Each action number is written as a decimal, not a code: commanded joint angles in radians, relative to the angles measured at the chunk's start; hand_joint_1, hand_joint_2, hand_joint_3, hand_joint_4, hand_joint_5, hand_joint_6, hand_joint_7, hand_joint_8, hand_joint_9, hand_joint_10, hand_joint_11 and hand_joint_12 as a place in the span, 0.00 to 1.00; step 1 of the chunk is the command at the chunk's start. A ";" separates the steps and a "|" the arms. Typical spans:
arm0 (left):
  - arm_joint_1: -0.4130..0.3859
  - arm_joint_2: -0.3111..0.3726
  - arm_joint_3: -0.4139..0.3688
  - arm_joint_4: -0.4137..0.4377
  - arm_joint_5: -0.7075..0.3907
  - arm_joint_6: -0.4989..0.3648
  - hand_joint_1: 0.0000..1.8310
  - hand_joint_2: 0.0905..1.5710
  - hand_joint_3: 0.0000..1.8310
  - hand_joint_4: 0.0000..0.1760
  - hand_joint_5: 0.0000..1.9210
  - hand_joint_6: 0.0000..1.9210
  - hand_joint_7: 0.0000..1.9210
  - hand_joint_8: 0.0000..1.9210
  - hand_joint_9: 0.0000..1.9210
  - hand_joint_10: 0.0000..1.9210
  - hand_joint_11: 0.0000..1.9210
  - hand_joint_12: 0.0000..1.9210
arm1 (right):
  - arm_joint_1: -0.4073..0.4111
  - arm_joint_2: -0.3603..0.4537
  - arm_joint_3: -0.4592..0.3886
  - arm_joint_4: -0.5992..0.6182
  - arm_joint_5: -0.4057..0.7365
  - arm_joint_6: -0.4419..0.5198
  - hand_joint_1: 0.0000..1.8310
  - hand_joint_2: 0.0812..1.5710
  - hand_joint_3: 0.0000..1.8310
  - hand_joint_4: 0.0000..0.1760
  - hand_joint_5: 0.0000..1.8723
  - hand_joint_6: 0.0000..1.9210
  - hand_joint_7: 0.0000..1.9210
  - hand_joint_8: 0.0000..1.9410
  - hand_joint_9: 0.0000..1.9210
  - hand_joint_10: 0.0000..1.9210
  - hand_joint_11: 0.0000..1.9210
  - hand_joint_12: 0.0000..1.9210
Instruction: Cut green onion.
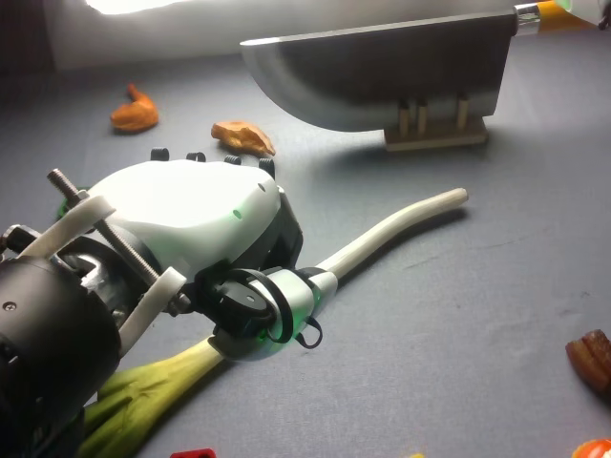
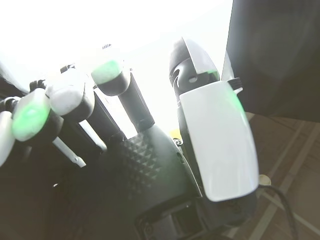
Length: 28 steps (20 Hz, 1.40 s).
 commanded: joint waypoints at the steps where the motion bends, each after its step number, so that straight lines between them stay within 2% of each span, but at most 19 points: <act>1: -0.011 0.002 0.000 0.062 0.023 0.001 0.16 0.78 0.12 0.14 0.15 0.06 0.17 0.03 0.17 0.10 0.01 0.54 | 0.013 0.013 0.002 0.017 0.119 -0.005 0.01 0.65 0.14 0.00 0.03 0.11 0.05 0.06 0.01 0.14 0.00 0.30; 3: -0.014 0.002 -0.002 0.050 0.037 0.001 0.16 0.84 0.01 0.18 0.17 0.00 0.17 0.00 0.18 0.01 0.00 0.53 | 0.013 0.013 0.002 0.017 0.119 -0.007 0.04 0.73 0.02 0.08 0.05 0.02 0.06 0.00 0.04 0.04 0.00 0.20; 4: -0.015 0.002 -0.002 0.047 0.038 0.001 0.15 0.84 0.01 0.18 0.17 0.00 0.16 0.00 0.18 0.01 0.00 0.52 | 0.013 0.014 0.002 0.017 0.119 -0.007 0.06 0.74 0.00 0.00 0.06 0.01 0.08 0.00 0.06 0.03 0.00 0.20; 5: -0.015 0.002 -0.002 0.044 0.038 0.001 0.16 0.85 0.01 0.16 0.17 0.00 0.16 0.00 0.18 0.00 0.00 0.50 | 0.013 0.014 0.002 0.017 0.119 -0.007 0.06 0.74 0.00 0.00 0.09 0.01 0.10 0.00 0.08 0.02 0.00 0.29; 6: -0.015 0.002 -0.001 0.042 0.038 0.001 0.18 0.84 0.00 0.13 0.17 0.00 0.18 0.01 0.19 0.01 0.00 0.50 | 0.013 0.015 0.002 0.017 0.119 -0.008 0.05 0.73 0.00 0.05 0.08 0.01 0.08 0.00 0.06 0.01 0.00 0.23; 7: -0.017 0.002 -0.001 0.037 0.041 0.001 0.13 0.86 0.01 0.06 0.14 0.00 0.17 0.00 0.17 0.00 0.00 0.47 | 0.015 0.016 0.002 0.017 0.119 -0.018 0.03 0.74 0.00 0.01 0.05 0.00 0.05 0.00 0.03 0.00 0.00 0.13; 8: -0.019 0.001 -0.001 0.032 0.047 0.001 0.15 0.87 0.00 0.00 0.14 0.00 0.18 0.00 0.18 0.00 0.00 0.43 | 0.018 0.017 0.002 0.025 0.120 -0.040 0.07 0.72 0.00 0.00 0.05 0.00 0.05 0.00 0.02 0.00 0.00 0.10; 10: -0.020 0.001 -0.002 0.019 0.064 0.001 0.15 0.87 0.00 0.00 0.14 0.00 0.18 0.00 0.18 0.00 0.00 0.42 | 0.016 0.020 0.008 0.038 0.118 -0.043 0.08 0.72 0.00 0.00 0.05 0.00 0.05 0.00 0.02 0.00 0.00 0.09; 11: -0.020 0.001 -0.005 0.014 0.078 0.001 0.16 0.86 0.00 0.00 0.12 0.00 0.14 0.00 0.14 0.00 0.00 0.36 | 0.015 0.019 0.017 0.028 0.101 -0.029 0.04 0.71 0.00 0.06 0.05 0.00 0.03 0.00 0.02 0.00 0.00 0.04; 12: -0.020 0.001 -0.006 0.006 0.095 0.001 0.19 0.85 0.00 0.00 0.11 0.00 0.12 0.00 0.11 0.00 0.00 0.27 | 0.015 0.018 0.035 -0.015 0.047 0.038 0.02 0.71 0.00 0.12 0.04 0.00 0.03 0.00 0.03 0.00 0.00 0.03; 14: -0.019 -0.001 -0.009 -0.003 0.123 0.001 0.18 0.86 0.00 0.02 0.08 0.00 0.09 0.00 0.07 0.00 0.00 0.20 | 0.014 0.012 0.067 -0.084 -0.035 0.149 0.01 0.71 0.00 0.13 0.01 0.00 0.01 0.00 0.00 0.00 0.00 0.01; 16: -0.018 -0.001 -0.012 -0.023 0.165 0.001 0.19 0.86 0.00 0.03 0.08 0.00 0.09 0.00 0.07 0.00 0.00 0.20 | 0.014 0.000 0.102 -0.150 -0.089 0.231 0.02 0.70 0.00 0.10 0.00 0.00 0.00 0.00 0.00 0.00 0.00 0.00; 19: -0.019 -0.002 -0.030 -0.061 0.253 0.001 0.21 0.85 0.00 0.04 0.08 0.00 0.08 0.00 0.06 0.00 0.00 0.20 | 0.017 -0.015 0.137 -0.224 -0.130 0.275 0.22 0.64 0.00 0.01 0.00 0.00 0.00 0.00 0.00 0.00 0.00 0.00; 20: -0.018 -0.004 -0.035 -0.068 0.271 0.001 0.19 0.85 0.00 0.06 0.08 0.00 0.08 0.00 0.06 0.00 0.00 0.17 | 0.017 -0.025 0.151 -0.226 -0.131 0.275 0.35 0.63 0.00 0.02 0.00 0.00 0.00 0.00 0.00 0.00 0.00 0.00; 22: -0.010 -0.013 -0.040 -0.077 0.292 0.000 0.17 0.86 0.00 0.07 0.08 0.00 0.07 0.00 0.06 0.00 0.00 0.15 | 0.016 -0.048 0.187 -0.227 -0.131 0.289 0.43 0.62 0.00 0.07 0.00 0.00 0.00 0.00 0.00 0.00 0.00 0.00; 23: -0.006 -0.020 -0.039 -0.079 0.303 0.000 0.19 0.85 0.00 0.08 0.08 0.00 0.08 0.00 0.05 0.00 0.00 0.15 | 0.016 -0.063 0.213 -0.246 -0.131 0.331 0.46 0.61 0.00 0.21 0.00 0.00 0.00 0.00 0.00 0.00 0.00 0.00; 25: 0.001 -0.037 -0.034 -0.080 0.323 -0.004 0.18 0.86 0.00 0.02 0.07 0.00 0.08 0.00 0.06 0.00 0.00 0.16 | 0.016 -0.090 0.252 -0.260 -0.138 0.374 0.47 0.62 0.00 0.23 0.00 0.00 0.00 0.00 0.00 0.00 0.00 0.00; 26: 0.004 -0.046 -0.032 -0.080 0.333 -0.009 0.20 0.85 0.00 0.11 0.08 0.00 0.08 0.00 0.06 0.00 0.00 0.15 | 0.016 -0.103 0.272 -0.280 -0.139 0.408 0.51 0.61 0.00 0.31 0.00 0.00 0.00 0.00 0.00 0.00 0.00 0.00; 28: 0.016 -0.057 -0.028 -0.070 0.340 -0.023 0.22 0.85 0.00 0.07 0.07 0.00 0.06 0.00 0.05 0.00 0.00 0.14 | 0.016 -0.135 0.313 -0.320 -0.152 0.504 0.54 0.61 0.00 0.23 0.00 0.00 0.00 0.00 0.00 0.00 0.00 0.00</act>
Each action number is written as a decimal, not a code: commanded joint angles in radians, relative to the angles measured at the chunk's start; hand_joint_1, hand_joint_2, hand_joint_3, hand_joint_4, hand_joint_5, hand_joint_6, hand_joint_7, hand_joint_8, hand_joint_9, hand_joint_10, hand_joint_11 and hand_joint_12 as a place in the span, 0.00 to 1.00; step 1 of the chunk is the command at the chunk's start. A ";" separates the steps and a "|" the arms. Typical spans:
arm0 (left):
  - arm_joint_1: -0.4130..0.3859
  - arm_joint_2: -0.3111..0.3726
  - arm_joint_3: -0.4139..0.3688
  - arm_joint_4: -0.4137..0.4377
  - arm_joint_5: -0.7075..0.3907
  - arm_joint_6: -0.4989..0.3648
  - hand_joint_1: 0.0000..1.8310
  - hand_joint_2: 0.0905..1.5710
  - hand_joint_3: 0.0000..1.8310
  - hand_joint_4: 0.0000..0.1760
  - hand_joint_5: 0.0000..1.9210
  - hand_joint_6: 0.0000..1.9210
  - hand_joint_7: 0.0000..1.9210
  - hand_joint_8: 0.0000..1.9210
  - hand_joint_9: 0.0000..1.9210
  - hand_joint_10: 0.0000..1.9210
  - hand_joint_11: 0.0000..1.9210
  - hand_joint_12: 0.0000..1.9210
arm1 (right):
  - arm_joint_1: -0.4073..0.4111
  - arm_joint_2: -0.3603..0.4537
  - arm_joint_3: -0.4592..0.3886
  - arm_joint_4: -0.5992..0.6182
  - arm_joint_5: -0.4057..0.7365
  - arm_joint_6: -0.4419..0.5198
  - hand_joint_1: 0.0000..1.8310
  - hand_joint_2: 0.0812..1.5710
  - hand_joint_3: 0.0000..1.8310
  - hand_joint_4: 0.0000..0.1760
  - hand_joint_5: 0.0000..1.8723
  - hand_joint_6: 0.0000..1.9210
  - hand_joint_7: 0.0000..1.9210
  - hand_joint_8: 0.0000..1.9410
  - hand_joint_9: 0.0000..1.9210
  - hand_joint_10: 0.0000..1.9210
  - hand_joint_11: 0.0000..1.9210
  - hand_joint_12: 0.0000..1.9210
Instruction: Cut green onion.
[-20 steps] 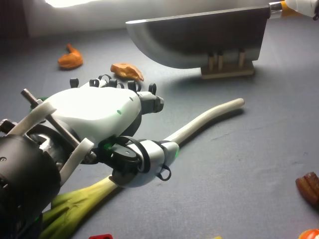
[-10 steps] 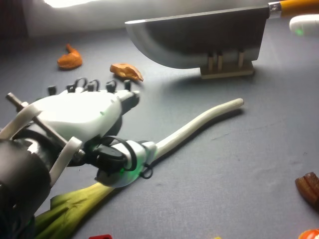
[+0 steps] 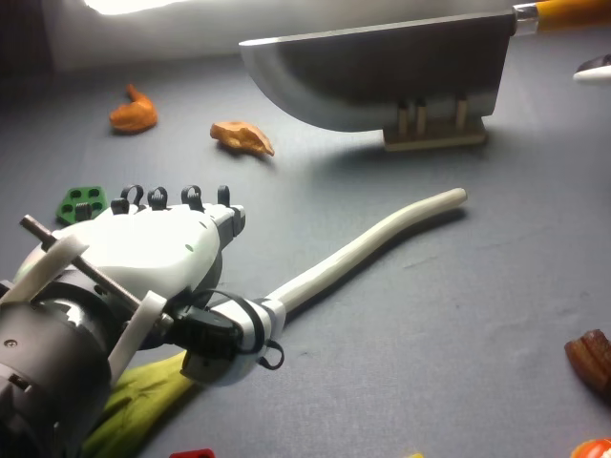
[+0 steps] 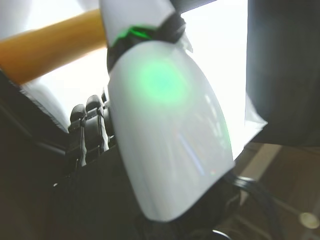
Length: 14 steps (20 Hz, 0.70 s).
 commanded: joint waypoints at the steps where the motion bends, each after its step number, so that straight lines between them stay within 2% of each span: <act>1: 0.000 -0.004 0.004 0.098 0.032 -0.005 0.23 0.85 0.00 0.08 0.07 0.00 0.08 0.00 0.06 0.00 0.00 0.19 | 0.019 -0.003 0.017 0.022 0.087 0.028 0.56 0.60 0.00 0.19 0.00 0.00 0.00 0.00 0.00 0.00 0.00 0.00; 3: 0.031 -0.010 0.000 0.138 0.031 -0.035 0.21 0.85 0.00 0.03 0.07 0.00 0.08 0.00 0.06 0.00 0.00 0.19 | 0.020 -0.028 0.045 0.005 0.099 0.062 0.58 0.60 0.00 0.17 0.00 0.00 0.00 0.00 0.00 0.00 0.00 0.00; 4: 0.047 -0.011 -0.003 0.152 0.031 -0.045 0.21 0.85 0.00 0.03 0.08 0.00 0.09 0.00 0.08 0.01 0.00 0.25 | 0.020 -0.035 0.051 0.005 0.114 0.062 0.58 0.60 0.00 0.08 0.00 0.00 0.00 0.00 0.00 0.00 0.00 0.00; 5: 0.067 -0.012 -0.006 0.172 0.030 -0.063 0.19 0.86 0.00 0.03 0.08 0.00 0.09 0.00 0.07 0.00 0.00 0.21 | 0.022 -0.044 0.058 0.005 0.126 0.064 0.58 0.61 0.00 0.07 0.00 0.00 0.00 0.00 0.00 0.00 0.00 0.00; 6: 0.095 -0.014 -0.008 0.193 0.030 -0.091 0.21 0.86 0.00 0.01 0.08 0.00 0.08 0.00 0.08 0.00 0.00 0.23 | 0.026 -0.058 0.072 0.006 0.143 0.078 0.59 0.60 0.00 0.08 0.00 0.00 0.00 0.00 0.00 0.00 0.00 0.00; 8: 0.145 -0.018 -0.008 0.235 0.030 -0.147 0.19 0.86 0.00 0.06 0.07 0.00 0.07 0.00 0.07 0.00 0.00 0.28 | 0.037 -0.088 0.102 0.021 0.135 0.086 0.62 0.59 0.00 0.12 0.00 0.00 0.00 0.00 0.00 0.00 0.00 0.00; 10: 0.177 -0.021 -0.006 0.260 0.030 -0.190 0.22 0.85 0.00 0.04 0.07 0.00 0.08 0.00 0.07 0.00 0.00 0.31 | 0.047 -0.115 0.134 0.059 0.106 0.086 0.60 0.60 0.00 0.06 0.00 0.00 0.00 0.00 0.00 0.00 0.00 0.00; 11: 0.183 -0.022 -0.004 0.271 0.030 -0.192 0.23 0.84 0.00 0.02 0.08 0.00 0.09 0.00 0.08 0.00 0.00 0.32 | 0.050 -0.127 0.148 0.075 0.106 0.086 0.57 0.60 0.00 0.07 0.00 0.00 0.00 0.00 0.00 0.00 0.00 0.00; 13: 0.194 -0.028 0.003 0.292 0.030 -0.192 0.23 0.84 0.00 0.01 0.08 0.00 0.09 0.00 0.09 0.00 0.00 0.33 | 0.052 -0.145 0.167 0.079 0.099 0.086 0.57 0.60 0.00 0.08 0.00 0.00 0.00 0.00 0.00 0.00 0.00 0.00; 14: 0.198 -0.031 0.006 0.305 0.029 -0.199 0.22 0.85 0.00 0.00 0.09 0.00 0.07 0.00 0.07 0.00 0.00 0.27 | 0.052 -0.153 0.178 0.079 0.096 0.086 0.58 0.60 0.00 0.14 0.00 0.00 0.00 0.00 0.00 0.00 0.00 0.00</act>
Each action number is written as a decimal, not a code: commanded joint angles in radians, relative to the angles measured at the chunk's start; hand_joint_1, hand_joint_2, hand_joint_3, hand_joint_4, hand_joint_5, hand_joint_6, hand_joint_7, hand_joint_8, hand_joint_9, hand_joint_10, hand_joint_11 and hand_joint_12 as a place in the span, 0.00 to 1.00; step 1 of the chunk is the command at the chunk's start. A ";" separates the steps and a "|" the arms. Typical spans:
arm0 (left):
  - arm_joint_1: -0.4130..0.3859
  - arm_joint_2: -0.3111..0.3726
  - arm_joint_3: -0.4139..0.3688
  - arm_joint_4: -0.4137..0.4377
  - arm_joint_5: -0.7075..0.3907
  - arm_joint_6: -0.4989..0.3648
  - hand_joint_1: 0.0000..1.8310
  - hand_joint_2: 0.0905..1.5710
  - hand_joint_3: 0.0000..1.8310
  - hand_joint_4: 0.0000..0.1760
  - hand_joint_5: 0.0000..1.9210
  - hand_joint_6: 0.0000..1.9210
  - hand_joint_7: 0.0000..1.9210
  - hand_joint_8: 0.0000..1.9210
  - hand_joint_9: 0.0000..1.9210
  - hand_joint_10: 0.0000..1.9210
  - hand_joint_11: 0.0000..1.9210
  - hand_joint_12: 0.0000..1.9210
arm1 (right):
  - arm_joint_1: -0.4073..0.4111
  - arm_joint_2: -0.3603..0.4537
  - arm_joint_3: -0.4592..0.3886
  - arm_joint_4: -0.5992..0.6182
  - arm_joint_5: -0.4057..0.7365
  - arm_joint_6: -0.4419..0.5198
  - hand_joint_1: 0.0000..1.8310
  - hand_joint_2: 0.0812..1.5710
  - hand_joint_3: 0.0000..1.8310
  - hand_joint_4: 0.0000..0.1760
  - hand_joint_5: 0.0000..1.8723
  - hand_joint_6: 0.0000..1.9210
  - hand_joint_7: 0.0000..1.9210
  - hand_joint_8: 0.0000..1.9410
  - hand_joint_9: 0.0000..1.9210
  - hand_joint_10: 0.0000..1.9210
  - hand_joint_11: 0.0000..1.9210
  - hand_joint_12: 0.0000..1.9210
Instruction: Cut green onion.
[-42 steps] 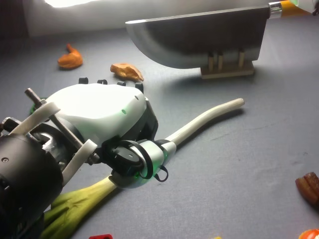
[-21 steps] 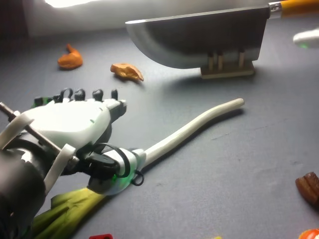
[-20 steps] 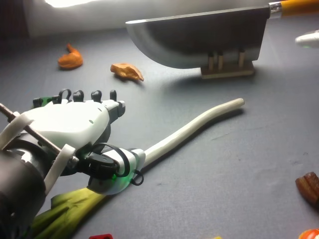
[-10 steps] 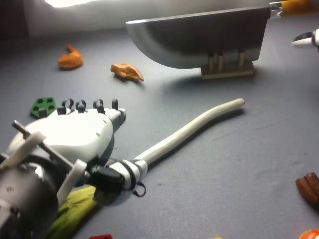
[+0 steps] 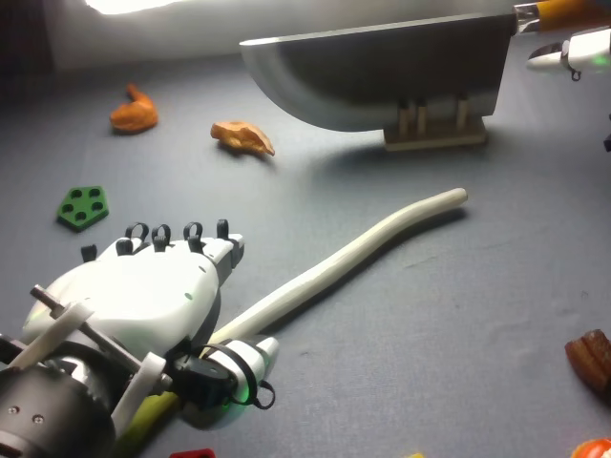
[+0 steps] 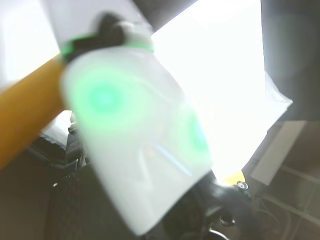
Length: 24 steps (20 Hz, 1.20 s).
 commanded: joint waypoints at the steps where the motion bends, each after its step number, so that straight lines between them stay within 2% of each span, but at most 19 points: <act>1: 0.001 -0.001 0.003 0.103 0.033 -0.011 0.20 0.86 0.00 0.00 0.08 0.00 0.07 0.00 0.07 0.00 0.00 0.22 | 0.015 0.002 0.018 0.041 0.100 0.007 0.58 0.59 0.00 0.16 0.00 0.00 0.00 0.00 0.00 0.00 0.00 0.00; 2: 0.006 -0.001 0.004 0.109 0.030 -0.012 0.19 0.86 0.00 0.09 0.07 0.00 0.07 0.00 0.07 0.00 0.00 0.23 | 0.015 -0.009 0.035 0.041 0.094 0.007 0.57 0.60 0.00 0.16 0.00 0.00 0.00 0.00 0.00 0.00 0.00 0.00; 4: 0.013 -0.001 0.004 0.113 0.030 -0.017 0.19 0.87 0.01 0.16 0.06 0.00 0.06 0.00 0.07 0.00 0.00 0.23 | 0.014 -0.027 0.061 0.041 0.082 0.007 0.58 0.61 0.00 0.17 0.00 0.00 0.00 0.00 0.00 0.00 0.00 0.00; 5: 0.016 -0.001 0.003 0.128 0.032 -0.035 0.19 0.88 0.00 0.20 0.06 0.00 0.07 0.00 0.07 0.00 0.00 0.22 | 0.012 -0.035 0.070 0.037 0.082 0.006 0.58 0.61 0.00 0.23 0.00 0.00 0.00 0.00 0.00 0.00 0.00 0.00; 6: 0.021 -0.003 0.001 0.137 0.042 -0.044 0.19 0.87 0.00 0.11 0.08 0.01 0.07 0.00 0.06 0.00 0.00 0.22 | 0.011 -0.038 0.073 0.032 0.082 0.003 0.58 0.60 0.00 0.19 0.00 0.00 0.00 0.00 0.00 0.00 0.00 0.00; 7: 0.027 -0.007 -0.001 0.149 0.057 -0.063 0.19 0.88 0.00 0.04 0.08 0.00 0.06 0.00 0.05 0.00 0.00 0.17 | 0.011 -0.041 0.074 0.032 0.082 -0.005 0.55 0.61 0.00 0.15 0.00 0.00 0.00 0.00 0.00 0.00 0.00 0.00; 9: 0.032 -0.010 -0.007 0.158 0.066 -0.080 0.20 0.88 0.00 0.00 0.07 0.00 0.06 0.00 0.05 0.00 0.00 0.15 | 0.009 -0.048 0.075 0.032 0.080 -0.006 0.52 0.62 0.00 0.17 0.00 0.00 0.00 0.00 0.00 0.00 0.00 0.00; 12: 0.033 -0.012 -0.019 0.157 0.082 -0.080 0.17 0.89 0.00 0.00 0.06 0.00 0.06 0.00 0.04 0.00 0.00 0.12 | 0.006 -0.059 0.075 0.044 0.052 -0.006 0.50 0.62 0.00 0.16 0.00 0.00 0.00 0.00 0.00 0.00 0.00 0.00; 15: 0.036 -0.029 -0.011 0.158 0.103 -0.083 0.19 0.87 0.00 0.00 0.08 0.00 0.06 0.00 0.05 0.00 0.00 0.17 | 0.004 -0.064 0.075 0.054 0.045 -0.006 0.50 0.61 0.00 0.15 0.00 0.00 0.00 0.00 0.00 0.00 0.00 0.00; 17: 0.059 -0.038 0.001 0.182 0.103 -0.127 0.19 0.87 0.00 0.00 0.08 0.00 0.06 0.00 0.05 0.00 0.00 0.18 | 0.005 -0.067 0.075 0.056 0.045 -0.006 0.50 0.62 0.00 0.13 0.00 0.00 0.00 0.00 0.00 0.00 0.00 0.00; 19: 0.074 -0.041 0.008 0.193 0.103 -0.144 0.19 0.87 0.00 0.00 0.07 0.00 0.07 0.00 0.05 0.00 0.00 0.14 | 0.006 -0.070 0.075 0.056 0.042 -0.006 0.53 0.61 0.00 0.19 0.00 0.00 0.00 0.00 0.00 0.00 0.00 0.00; 21: 0.088 -0.041 0.013 0.198 0.104 -0.144 0.17 0.87 0.00 0.00 0.06 0.00 0.07 0.00 0.05 0.00 0.00 0.16 | 0.007 -0.072 0.075 0.056 0.035 -0.006 0.55 0.60 0.00 0.15 0.00 0.00 0.00 0.00 0.00 0.00 0.00 0.00; 22: 0.100 -0.043 0.016 0.207 0.108 -0.155 0.18 0.87 0.00 0.00 0.07 0.00 0.08 0.00 0.06 0.00 0.00 0.17 | 0.007 -0.073 0.075 0.056 0.033 -0.006 0.53 0.60 0.00 0.14 0.00 0.00 0.00 0.00 0.00 0.00 0.00 0.00; 23: 0.110 -0.044 0.019 0.220 0.111 -0.172 0.19 0.87 0.00 0.00 0.07 0.00 0.08 0.00 0.06 0.00 0.00 0.18 | 0.008 -0.074 0.075 0.056 0.033 -0.006 0.52 0.60 0.00 0.19 0.00 0.00 0.00 0.00 0.00 0.00 0.00 0.00; 24: 0.118 -0.045 0.019 0.228 0.112 -0.177 0.18 0.87 0.00 0.00 0.07 0.00 0.08 0.00 0.06 0.00 0.00 0.17 | 0.008 -0.074 0.075 0.056 0.028 -0.006 0.49 0.60 0.00 0.19 0.00 0.00 0.01 0.00 0.00 0.00 0.00 0.00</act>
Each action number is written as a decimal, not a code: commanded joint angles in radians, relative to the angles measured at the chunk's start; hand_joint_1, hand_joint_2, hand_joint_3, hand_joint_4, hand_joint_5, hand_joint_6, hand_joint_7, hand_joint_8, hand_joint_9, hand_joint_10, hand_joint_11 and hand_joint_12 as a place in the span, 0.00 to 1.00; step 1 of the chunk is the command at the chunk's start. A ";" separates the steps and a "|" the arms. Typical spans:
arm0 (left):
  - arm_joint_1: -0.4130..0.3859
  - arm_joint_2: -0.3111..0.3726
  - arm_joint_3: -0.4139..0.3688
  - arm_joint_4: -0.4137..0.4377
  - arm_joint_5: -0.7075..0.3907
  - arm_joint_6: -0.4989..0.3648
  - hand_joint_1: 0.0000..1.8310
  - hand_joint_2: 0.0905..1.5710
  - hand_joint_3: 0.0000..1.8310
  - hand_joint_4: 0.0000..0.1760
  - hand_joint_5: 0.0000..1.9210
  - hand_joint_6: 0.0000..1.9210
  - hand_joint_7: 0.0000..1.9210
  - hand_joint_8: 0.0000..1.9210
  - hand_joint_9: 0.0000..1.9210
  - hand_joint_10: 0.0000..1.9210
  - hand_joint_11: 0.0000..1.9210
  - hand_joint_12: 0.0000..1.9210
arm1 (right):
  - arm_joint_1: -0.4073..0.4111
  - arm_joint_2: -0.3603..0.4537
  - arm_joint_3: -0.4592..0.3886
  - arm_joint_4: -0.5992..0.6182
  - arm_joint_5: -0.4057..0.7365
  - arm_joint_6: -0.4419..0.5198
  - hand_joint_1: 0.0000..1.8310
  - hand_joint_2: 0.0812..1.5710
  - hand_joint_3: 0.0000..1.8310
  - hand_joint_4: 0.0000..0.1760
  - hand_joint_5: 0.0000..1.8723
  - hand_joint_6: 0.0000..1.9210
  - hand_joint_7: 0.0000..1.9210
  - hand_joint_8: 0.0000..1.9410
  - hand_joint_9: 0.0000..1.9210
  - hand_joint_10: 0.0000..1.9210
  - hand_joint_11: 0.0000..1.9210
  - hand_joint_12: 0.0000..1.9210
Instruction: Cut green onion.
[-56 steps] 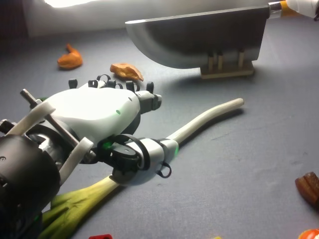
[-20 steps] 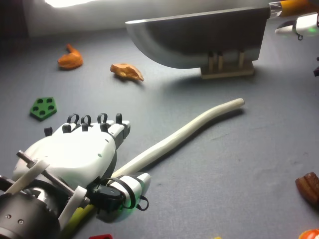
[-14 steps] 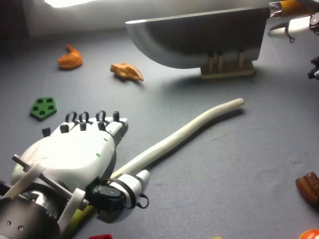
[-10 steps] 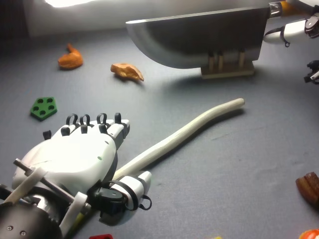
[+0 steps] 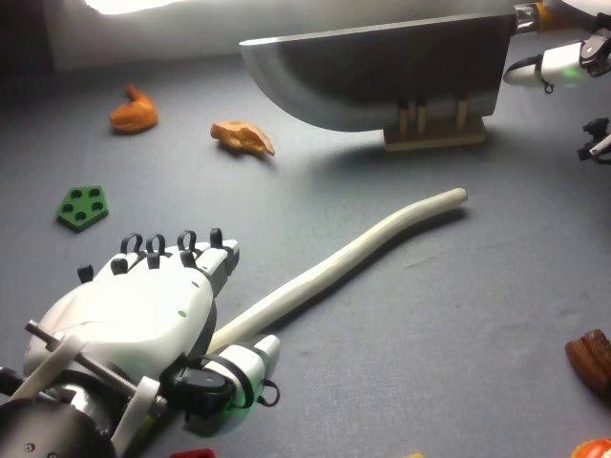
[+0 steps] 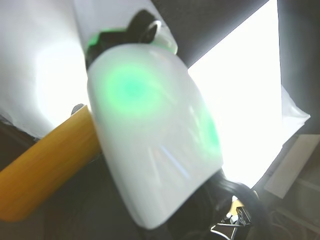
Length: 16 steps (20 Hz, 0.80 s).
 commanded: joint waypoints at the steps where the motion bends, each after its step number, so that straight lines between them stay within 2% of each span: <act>1: -0.001 -0.001 0.000 0.099 0.055 -0.003 0.20 0.87 0.00 0.00 0.08 0.00 0.09 0.00 0.06 0.00 0.00 0.18 | 0.010 0.006 0.008 0.033 0.088 0.002 0.48 0.60 0.00 0.10 0.15 0.09 0.22 0.03 0.13 0.14 0.00 0.31; 2: 0.002 -0.003 0.000 0.102 0.055 -0.003 0.20 0.87 0.00 0.00 0.08 0.00 0.09 0.00 0.06 0.00 0.00 0.18 | 0.010 0.006 0.008 0.033 0.083 0.001 0.48 0.60 0.00 0.10 0.15 0.09 0.22 0.03 0.13 0.14 0.00 0.31; 3: 0.007 -0.005 -0.001 0.107 0.057 -0.003 0.20 0.87 0.00 0.00 0.08 0.00 0.08 0.00 0.06 0.00 0.00 0.17 | 0.010 0.005 0.009 0.033 0.079 0.001 0.49 0.60 0.00 0.01 0.18 0.23 0.29 0.07 0.15 0.33 0.00 0.56; 4: 0.013 -0.007 -0.001 0.114 0.059 -0.003 0.21 0.87 0.00 0.01 0.08 0.00 0.07 0.00 0.07 0.00 0.00 0.18 | 0.010 0.005 0.009 0.033 0.075 0.001 0.49 0.61 0.00 0.00 0.25 0.43 0.32 0.31 0.21 0.53 0.01 0.77; 5: 0.018 -0.011 -0.002 0.123 0.062 -0.003 0.20 0.87 0.00 0.01 0.07 0.00 0.07 0.00 0.07 0.00 0.00 0.21 | 0.011 0.003 0.009 0.033 0.073 0.001 0.50 0.63 0.00 0.00 0.30 0.63 0.31 0.59 0.22 0.70 0.07 0.92; 6: 0.021 -0.014 -0.003 0.125 0.065 -0.003 0.19 0.87 0.00 0.00 0.06 0.00 0.06 0.00 0.07 0.00 0.00 0.22 | 0.011 0.003 0.009 0.033 0.072 0.001 0.52 0.70 0.02 0.43 0.41 0.66 0.30 0.72 0.24 0.79 0.12 0.98; 7: 0.027 -0.021 -0.006 0.128 0.074 -0.003 0.20 0.86 0.00 0.00 0.07 0.00 0.09 0.01 0.08 0.01 0.00 0.26 | 0.011 0.003 0.009 0.033 0.072 0.002 0.54 0.65 0.00 0.00 0.36 0.84 0.33 0.86 0.27 0.94 0.20 1.00; 8: 0.032 -0.029 -0.009 0.131 0.081 -0.003 0.20 0.86 0.00 0.00 0.08 0.00 0.10 0.01 0.09 0.01 0.00 0.27 | 0.012 0.003 0.009 0.033 0.071 0.002 0.55 0.64 0.00 0.00 0.36 0.92 0.37 0.93 0.32 0.99 0.27 1.00; 9: 0.039 -0.034 -0.011 0.137 0.085 -0.007 0.21 0.85 0.00 0.00 0.09 0.01 0.11 0.00 0.09 0.00 0.00 0.29 | 0.012 0.003 0.009 0.033 0.071 0.002 0.56 0.64 0.00 0.00 0.39 0.96 0.44 0.96 0.42 1.00 0.37 1.00; 10: 0.048 -0.039 -0.013 0.149 0.090 -0.022 0.22 0.85 0.00 0.00 0.08 0.00 0.09 0.00 0.07 0.00 0.00 0.25 | 0.012 0.003 0.009 0.033 0.071 0.001 0.59 0.65 0.00 0.00 0.43 0.97 0.51 0.99 0.54 1.00 0.52 1.00; 11: 0.056 -0.041 -0.016 0.152 0.096 -0.026 0.22 0.85 0.00 0.00 0.08 0.00 0.09 0.00 0.07 0.00 0.00 0.25 | 0.012 0.003 0.009 0.033 0.071 0.001 0.59 0.65 0.00 0.00 0.43 0.97 0.51 0.99 0.54 1.00 0.52 1.00; 13: 0.067 -0.042 -0.021 0.154 0.103 -0.026 0.23 0.84 0.00 0.00 0.08 0.00 0.07 0.00 0.07 0.00 0.00 0.25 | 0.013 0.003 0.009 0.034 0.073 0.001 0.62 0.65 0.00 0.00 0.47 1.00 0.56 1.00 0.60 1.00 0.63 1.00; 16: 0.076 -0.043 -0.022 0.151 0.111 -0.026 0.24 0.84 0.00 0.00 0.08 0.00 0.07 0.00 0.07 0.00 0.00 0.27 | 0.013 0.003 0.009 0.035 0.077 0.001 0.67 0.66 0.00 0.00 0.57 1.00 0.70 1.00 0.74 1.00 0.77 1.00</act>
